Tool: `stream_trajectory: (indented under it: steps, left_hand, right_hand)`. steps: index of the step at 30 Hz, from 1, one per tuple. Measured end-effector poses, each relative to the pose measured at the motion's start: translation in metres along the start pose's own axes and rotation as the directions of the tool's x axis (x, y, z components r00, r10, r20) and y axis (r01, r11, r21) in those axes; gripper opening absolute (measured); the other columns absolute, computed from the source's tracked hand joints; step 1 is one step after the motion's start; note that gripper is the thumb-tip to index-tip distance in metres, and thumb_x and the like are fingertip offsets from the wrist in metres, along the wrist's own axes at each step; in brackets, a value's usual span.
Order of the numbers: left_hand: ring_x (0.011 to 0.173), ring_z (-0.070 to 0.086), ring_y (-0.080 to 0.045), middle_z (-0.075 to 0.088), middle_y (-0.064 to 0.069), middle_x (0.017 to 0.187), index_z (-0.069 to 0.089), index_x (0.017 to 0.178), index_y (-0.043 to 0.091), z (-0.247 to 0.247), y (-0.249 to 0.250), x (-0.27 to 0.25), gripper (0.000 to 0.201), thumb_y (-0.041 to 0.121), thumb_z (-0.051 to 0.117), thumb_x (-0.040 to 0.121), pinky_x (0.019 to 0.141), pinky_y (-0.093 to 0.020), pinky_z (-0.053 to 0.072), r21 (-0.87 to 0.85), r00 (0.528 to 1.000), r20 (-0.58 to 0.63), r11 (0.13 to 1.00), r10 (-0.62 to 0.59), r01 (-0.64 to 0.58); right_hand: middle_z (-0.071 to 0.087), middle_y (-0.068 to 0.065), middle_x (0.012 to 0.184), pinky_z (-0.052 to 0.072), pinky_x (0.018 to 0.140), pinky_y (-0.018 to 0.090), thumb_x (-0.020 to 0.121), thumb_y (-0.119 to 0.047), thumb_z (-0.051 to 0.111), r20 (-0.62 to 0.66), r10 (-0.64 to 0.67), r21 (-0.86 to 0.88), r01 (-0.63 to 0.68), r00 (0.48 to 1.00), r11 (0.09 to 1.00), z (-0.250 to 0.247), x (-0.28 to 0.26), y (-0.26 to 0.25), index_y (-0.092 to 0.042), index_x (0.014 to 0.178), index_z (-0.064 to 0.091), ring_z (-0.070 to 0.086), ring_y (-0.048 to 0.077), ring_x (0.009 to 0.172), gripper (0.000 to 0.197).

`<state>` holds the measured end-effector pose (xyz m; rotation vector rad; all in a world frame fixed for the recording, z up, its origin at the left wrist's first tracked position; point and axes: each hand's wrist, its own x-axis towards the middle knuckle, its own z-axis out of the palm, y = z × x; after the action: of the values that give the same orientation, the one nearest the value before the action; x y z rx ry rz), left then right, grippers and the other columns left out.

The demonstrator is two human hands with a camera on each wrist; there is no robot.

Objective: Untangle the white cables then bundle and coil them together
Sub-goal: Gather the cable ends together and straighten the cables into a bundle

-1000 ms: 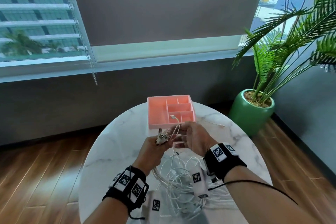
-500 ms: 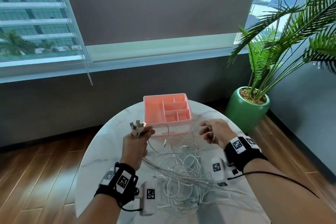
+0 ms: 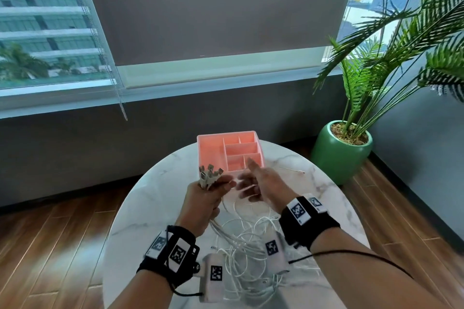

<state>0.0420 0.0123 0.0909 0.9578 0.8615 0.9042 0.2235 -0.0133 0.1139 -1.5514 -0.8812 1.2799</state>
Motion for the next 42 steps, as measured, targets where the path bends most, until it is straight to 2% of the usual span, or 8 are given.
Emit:
stream_trajectory:
  steps: [3,6,11,16,23,29,35,42]
  left_hand:
    - [0.043,0.022,-0.009,0.061,-0.02,0.091,0.076,0.096,0.007,0.0,-0.006,-0.005,0.016,0.007,0.077,0.08,0.041,-0.019,0.018,0.092,0.996,0.059,0.994,-0.063,0.058]
    - [0.041,0.024,-0.008,0.071,-0.015,0.099,0.071,0.1,0.002,-0.003,-0.009,-0.009,0.011,0.005,0.068,0.091,0.04,-0.018,0.019,0.056,0.994,0.025,0.993,-0.106,0.104]
    - [0.044,0.023,-0.008,0.061,-0.006,0.08,0.065,0.101,-0.002,-0.008,-0.015,-0.008,0.019,0.016,0.06,0.099,0.04,-0.018,0.019,0.001,0.993,-0.064,0.995,-0.099,0.099]
    - [0.042,0.022,-0.007,0.026,0.005,0.056,0.05,0.08,0.013,-0.003,-0.014,-0.008,0.027,0.031,0.059,0.098,0.039,-0.018,0.018,-0.164,0.993,-0.065,0.983,-0.095,0.084]
    - [0.045,0.031,-0.009,0.037,0.001,0.059,0.055,0.089,0.008,0.006,-0.01,-0.008,0.032,0.038,0.056,0.098,0.039,-0.021,0.027,-0.048,0.999,-0.025,0.999,-0.019,0.018]
    - [0.047,0.034,-0.01,0.04,-0.004,0.066,0.053,0.092,0.009,0.007,-0.016,-0.006,0.023,0.028,0.051,0.104,0.04,-0.024,0.028,0.054,0.98,-0.199,0.998,-0.02,0.031]
    - [0.048,0.033,-0.008,0.041,0.001,0.066,0.046,0.081,0.017,-0.008,-0.003,-0.005,0.026,0.024,0.047,0.106,0.038,-0.02,0.025,-0.203,0.932,-0.362,0.977,-0.013,-0.066]
    - [0.056,0.047,-0.016,0.039,0.001,0.063,0.042,0.077,0.02,-0.046,0.019,0.006,0.03,0.029,0.043,0.106,0.046,-0.025,0.041,-0.394,0.883,-0.47,0.891,0.018,-0.228]
  right_hand:
    - [0.065,0.014,0.08,0.053,0.061,0.035,0.105,-0.025,0.043,-0.001,-0.012,0.277,0.012,1.0,0.961,0.017,0.004,-0.022,0.002,0.109,0.062,0.064,0.024,0.064,0.033]
    - [0.048,0.004,0.062,0.034,0.048,0.027,0.104,-0.007,0.034,0.018,-0.057,0.314,0.048,0.998,0.948,0.019,0.002,-0.039,-0.002,0.108,0.062,0.04,0.015,0.047,0.028]
    - [0.035,-0.002,0.057,0.018,0.043,0.023,0.107,-0.032,0.039,0.107,-0.146,0.139,0.131,0.983,0.982,0.02,-0.01,-0.032,-0.007,0.108,0.063,0.024,0.012,0.045,0.035]
    - [0.037,-0.001,0.055,0.022,0.042,0.019,0.107,-0.02,0.041,0.09,-0.17,0.108,0.16,0.981,0.981,0.031,-0.019,-0.004,-0.002,0.109,0.062,0.027,0.011,0.042,0.028]
    - [0.044,0.0,0.053,0.025,0.039,0.022,0.102,-0.02,0.052,0.126,-0.168,-0.014,0.171,0.978,0.985,0.052,-0.032,0.023,-0.012,0.091,0.063,0.032,0.012,0.042,0.017]
    - [0.057,0.003,0.058,0.034,0.042,0.025,0.096,-0.022,0.064,0.112,-0.227,-0.132,0.241,0.967,0.962,0.054,-0.027,0.035,-0.01,0.085,0.065,0.043,0.011,0.043,0.016]
    - [0.05,0.0,0.058,0.038,0.046,0.021,0.1,-0.012,0.056,0.29,-0.138,-0.216,0.205,0.947,0.955,0.024,-0.029,0.059,-0.012,0.087,0.066,0.044,0.01,0.046,0.016]
    - [0.06,-0.008,0.061,0.047,0.059,0.024,0.097,-0.018,0.061,0.229,-0.07,-0.504,0.18,0.971,0.844,-0.044,-0.012,0.082,-0.021,0.085,0.07,0.052,0.007,0.055,0.015]
